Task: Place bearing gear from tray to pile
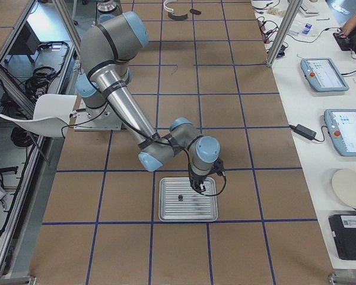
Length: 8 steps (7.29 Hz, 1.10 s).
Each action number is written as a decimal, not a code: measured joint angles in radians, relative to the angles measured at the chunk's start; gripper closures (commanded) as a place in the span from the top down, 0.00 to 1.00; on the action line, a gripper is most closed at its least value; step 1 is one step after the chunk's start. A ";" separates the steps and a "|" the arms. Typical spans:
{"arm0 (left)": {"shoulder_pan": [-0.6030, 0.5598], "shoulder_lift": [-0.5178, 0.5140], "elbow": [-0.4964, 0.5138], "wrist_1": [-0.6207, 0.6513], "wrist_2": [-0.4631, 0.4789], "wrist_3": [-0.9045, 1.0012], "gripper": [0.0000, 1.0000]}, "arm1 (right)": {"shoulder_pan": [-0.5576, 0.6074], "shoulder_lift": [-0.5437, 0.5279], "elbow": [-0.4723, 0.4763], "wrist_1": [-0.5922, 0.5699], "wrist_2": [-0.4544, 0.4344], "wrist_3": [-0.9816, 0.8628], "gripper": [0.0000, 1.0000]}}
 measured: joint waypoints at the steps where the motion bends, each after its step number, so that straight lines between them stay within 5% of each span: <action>1: 0.000 0.000 0.000 0.000 0.000 0.001 1.00 | 0.088 -0.064 0.006 0.099 -0.001 0.143 0.10; 4: 0.001 0.000 0.000 0.000 0.000 0.005 1.00 | 0.465 -0.216 0.026 0.350 0.029 0.785 0.10; 8: 0.003 0.000 0.001 0.001 0.001 0.006 1.00 | 0.940 -0.173 0.025 0.252 0.271 1.429 0.11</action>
